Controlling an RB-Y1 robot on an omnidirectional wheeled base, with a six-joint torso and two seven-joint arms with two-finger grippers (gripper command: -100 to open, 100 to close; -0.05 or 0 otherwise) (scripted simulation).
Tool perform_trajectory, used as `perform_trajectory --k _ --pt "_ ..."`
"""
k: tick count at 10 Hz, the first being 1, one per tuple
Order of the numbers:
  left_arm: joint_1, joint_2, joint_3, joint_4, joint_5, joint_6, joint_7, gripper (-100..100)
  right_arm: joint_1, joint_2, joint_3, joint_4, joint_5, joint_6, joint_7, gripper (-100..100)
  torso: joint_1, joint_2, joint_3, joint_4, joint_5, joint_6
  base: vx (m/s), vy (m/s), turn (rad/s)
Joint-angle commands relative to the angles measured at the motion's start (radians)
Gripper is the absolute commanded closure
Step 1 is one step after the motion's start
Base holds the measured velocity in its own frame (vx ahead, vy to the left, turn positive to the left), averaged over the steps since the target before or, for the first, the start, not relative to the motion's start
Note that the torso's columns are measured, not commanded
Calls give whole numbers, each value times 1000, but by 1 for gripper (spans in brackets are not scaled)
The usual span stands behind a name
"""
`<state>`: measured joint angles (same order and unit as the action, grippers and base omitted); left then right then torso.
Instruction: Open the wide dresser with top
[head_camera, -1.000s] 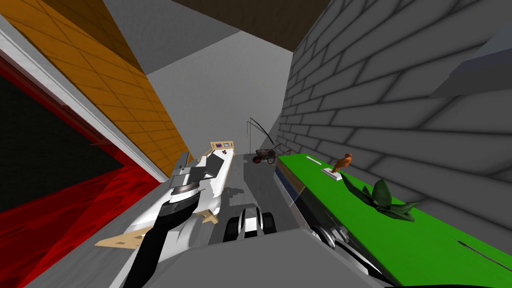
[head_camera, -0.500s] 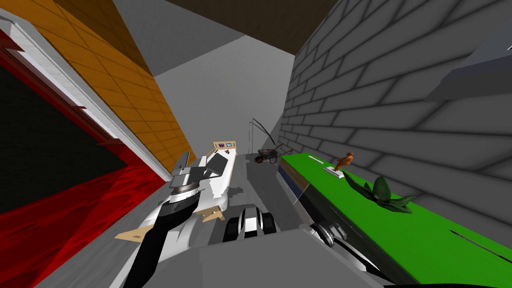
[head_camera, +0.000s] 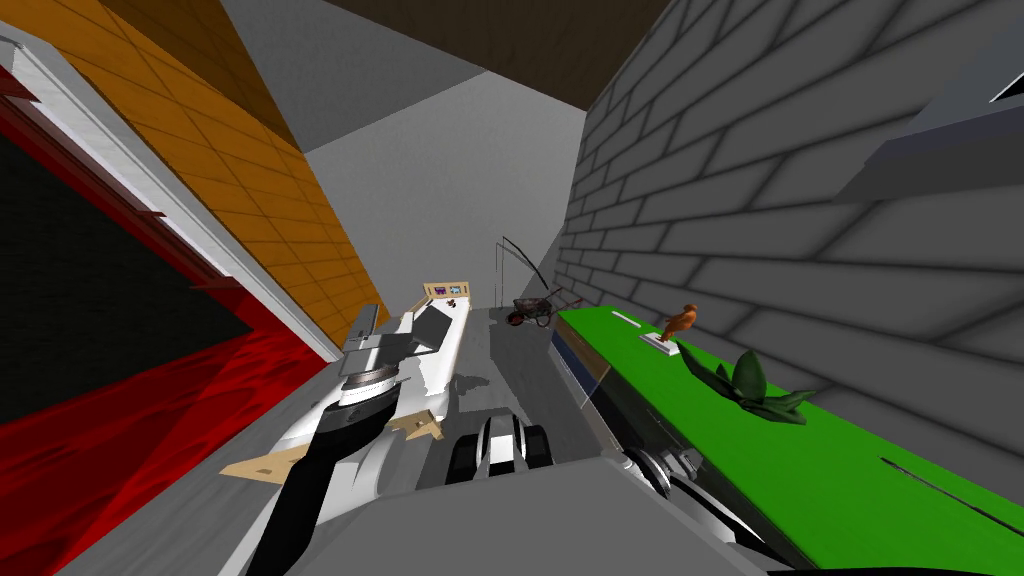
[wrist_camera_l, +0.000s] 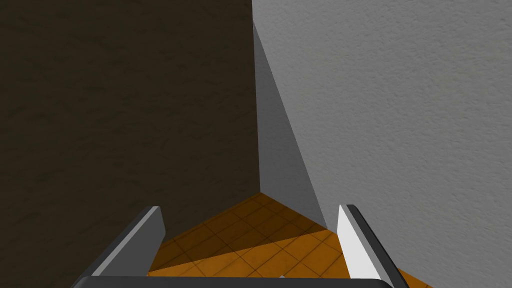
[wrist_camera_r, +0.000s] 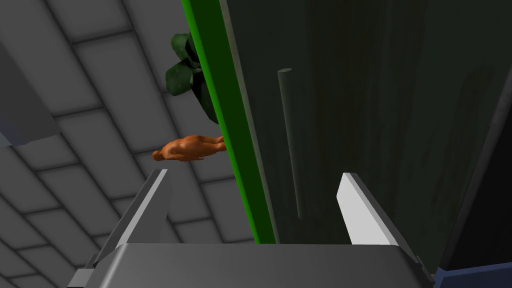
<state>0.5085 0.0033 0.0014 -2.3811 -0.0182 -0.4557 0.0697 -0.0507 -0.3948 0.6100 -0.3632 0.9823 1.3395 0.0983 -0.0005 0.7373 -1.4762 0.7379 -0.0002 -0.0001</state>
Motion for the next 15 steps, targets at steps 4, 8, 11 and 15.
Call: perform_trajectory --k 4,8,11,15 --pt "0 0 0 0 0 0 0 0 9 -15 -3 -15 -3 -12 4 100 4 0 0 0 1 0 4 -67 7" --pt "0 -1 -1 0 0 0 0 0 -3 -22 -5 -20 -7 -20 18 100 15 6 0 3 12 1 -32 144 0" --pt "0 0 0 0 0 0 0 0 6 2 -26 -54 26 -35 44 100 13 4 -2 4 16 1 -9 112 -50" --pt "0 0 0 0 0 0 0 0 20 25 -71 -109 101 -22 87 100 8 5 0 2 9 2 3 35 -103"
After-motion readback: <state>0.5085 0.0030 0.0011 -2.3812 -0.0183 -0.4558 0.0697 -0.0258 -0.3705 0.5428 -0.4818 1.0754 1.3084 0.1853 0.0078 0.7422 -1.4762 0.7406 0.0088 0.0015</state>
